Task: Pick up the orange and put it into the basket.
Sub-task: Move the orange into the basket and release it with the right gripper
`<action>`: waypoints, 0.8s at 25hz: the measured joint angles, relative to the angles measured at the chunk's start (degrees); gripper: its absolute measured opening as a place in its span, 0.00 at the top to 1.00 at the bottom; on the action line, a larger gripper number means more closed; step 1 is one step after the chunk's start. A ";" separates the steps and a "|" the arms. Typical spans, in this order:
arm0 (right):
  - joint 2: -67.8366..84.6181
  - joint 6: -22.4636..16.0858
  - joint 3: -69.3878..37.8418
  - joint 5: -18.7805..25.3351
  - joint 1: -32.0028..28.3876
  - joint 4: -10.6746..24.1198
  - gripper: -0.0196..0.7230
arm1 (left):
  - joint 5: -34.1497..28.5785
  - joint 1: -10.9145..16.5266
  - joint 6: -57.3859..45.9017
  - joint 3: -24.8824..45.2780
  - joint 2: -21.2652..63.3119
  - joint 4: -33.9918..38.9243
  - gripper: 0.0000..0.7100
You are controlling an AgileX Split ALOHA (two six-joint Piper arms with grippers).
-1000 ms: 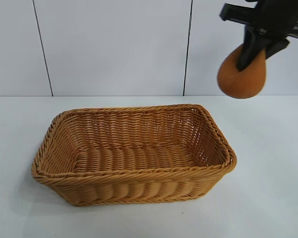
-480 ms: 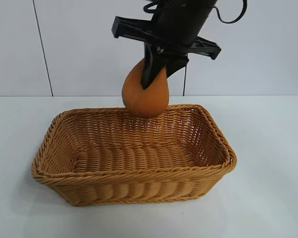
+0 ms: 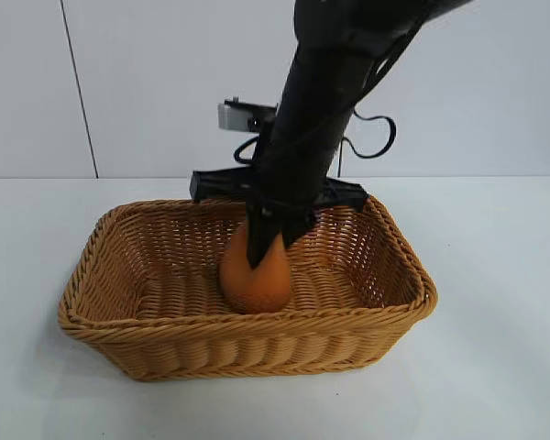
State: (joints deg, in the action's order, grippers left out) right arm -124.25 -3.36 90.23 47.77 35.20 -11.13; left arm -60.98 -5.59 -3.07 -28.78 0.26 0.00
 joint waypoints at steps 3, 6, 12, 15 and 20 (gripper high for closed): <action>-0.12 0.00 0.12 -0.04 0.00 -0.11 0.91 | 0.00 0.00 0.00 0.00 0.00 0.00 0.10; -0.12 0.00 0.12 0.31 0.00 -0.19 0.69 | 0.00 0.00 0.00 0.00 0.00 0.00 0.10; 1.33 -0.05 0.79 4.37 0.00 0.86 0.16 | 0.00 0.00 0.00 0.00 0.00 0.00 0.10; 3.29 -0.46 4.62 8.56 0.00 2.78 0.12 | 0.00 0.00 0.00 0.00 0.00 0.00 0.10; 4.51 -2.88 17.08 19.88 0.00 9.40 0.12 | 0.00 0.00 0.00 0.00 0.00 0.00 0.10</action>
State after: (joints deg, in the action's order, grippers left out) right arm -119.74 -6.24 107.31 67.66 35.20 -1.73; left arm -60.98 -5.59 -3.07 -28.78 0.26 0.00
